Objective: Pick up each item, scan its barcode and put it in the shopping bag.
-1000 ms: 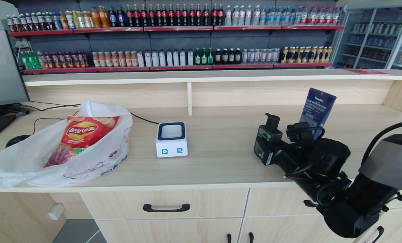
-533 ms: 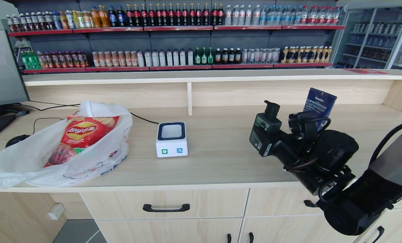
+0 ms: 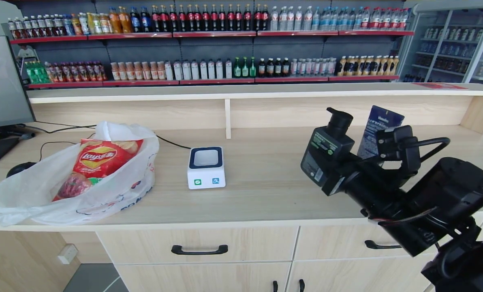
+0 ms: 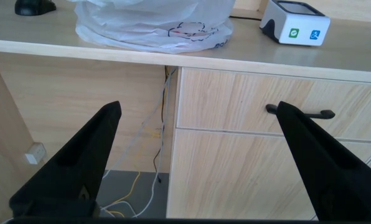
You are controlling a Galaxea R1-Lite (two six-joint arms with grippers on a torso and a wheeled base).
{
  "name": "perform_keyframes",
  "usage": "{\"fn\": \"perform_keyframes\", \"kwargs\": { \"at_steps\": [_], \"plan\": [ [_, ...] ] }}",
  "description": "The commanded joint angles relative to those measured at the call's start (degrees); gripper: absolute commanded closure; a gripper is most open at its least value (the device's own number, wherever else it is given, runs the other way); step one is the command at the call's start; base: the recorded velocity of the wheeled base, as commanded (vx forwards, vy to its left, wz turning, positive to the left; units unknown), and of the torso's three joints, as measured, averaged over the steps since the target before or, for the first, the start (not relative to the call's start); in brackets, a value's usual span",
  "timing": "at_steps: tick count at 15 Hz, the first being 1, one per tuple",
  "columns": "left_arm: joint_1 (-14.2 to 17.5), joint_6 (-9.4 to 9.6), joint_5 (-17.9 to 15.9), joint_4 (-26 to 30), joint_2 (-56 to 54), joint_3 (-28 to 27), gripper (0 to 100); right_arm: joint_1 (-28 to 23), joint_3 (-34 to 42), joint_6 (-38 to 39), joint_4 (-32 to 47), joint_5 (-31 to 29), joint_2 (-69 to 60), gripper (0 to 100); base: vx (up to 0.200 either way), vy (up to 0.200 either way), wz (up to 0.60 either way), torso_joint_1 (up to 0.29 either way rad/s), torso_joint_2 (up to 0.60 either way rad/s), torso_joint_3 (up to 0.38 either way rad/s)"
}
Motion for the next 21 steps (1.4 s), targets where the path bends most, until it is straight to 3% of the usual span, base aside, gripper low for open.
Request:
{"fn": "perform_keyframes", "kwargs": {
  "at_steps": [1, 4, 6, 11, 14, 18, 21],
  "plan": [
    [0.01, -0.02, 0.01, -0.01, 0.06, 0.01, 0, 4.47, 1.64, 2.55, -0.08, 0.01, -6.51, 100, 0.000, 0.000, 0.00, 0.000, 0.00, 0.000],
    [0.01, 0.07, 0.01, -0.01, -0.02, 0.01, 0, 6.32, 2.70, 5.97, -0.08, 0.36, -8.80, 100, 0.000, 0.000, 0.00, 0.000, 0.00, 0.000],
    [0.01, 0.42, -0.07, -0.09, -0.02, 0.01, 0, 10.28, 1.99, 8.08, -0.08, 0.36, -10.91, 100, 0.000, 0.000, 0.00, 0.000, 0.00, 0.000],
    [-0.07, 0.51, -0.07, -0.09, -0.02, 0.01, 0, 12.91, 3.05, 17.40, -0.08, 3.88, -11.26, 100, 0.000, 0.000, 0.00, 0.000, 0.00, 0.000],
    [0.01, 0.42, -0.07, -0.09, -0.02, 0.01, 0, 18.89, 2.34, 24.87, -0.08, 3.88, -11.52, 100, 0.000, 0.000, 0.00, 0.000, 0.00, 0.000],
    [0.01, 0.42, -0.07, -0.09, -0.02, 0.01, 0, 25.57, 1.99, 26.72, -0.08, 5.98, -11.78, 100, 0.000, 0.000, 0.00, 0.000, 0.00, 0.000],
    [0.01, 0.42, -0.07, -0.09, -0.02, 0.01, 0, 25.74, -1.70, 29.27, -0.08, 5.98, -12.05, 100, 0.000, 0.000, 0.00, 0.000, 0.00, 0.000]
  ]
}}
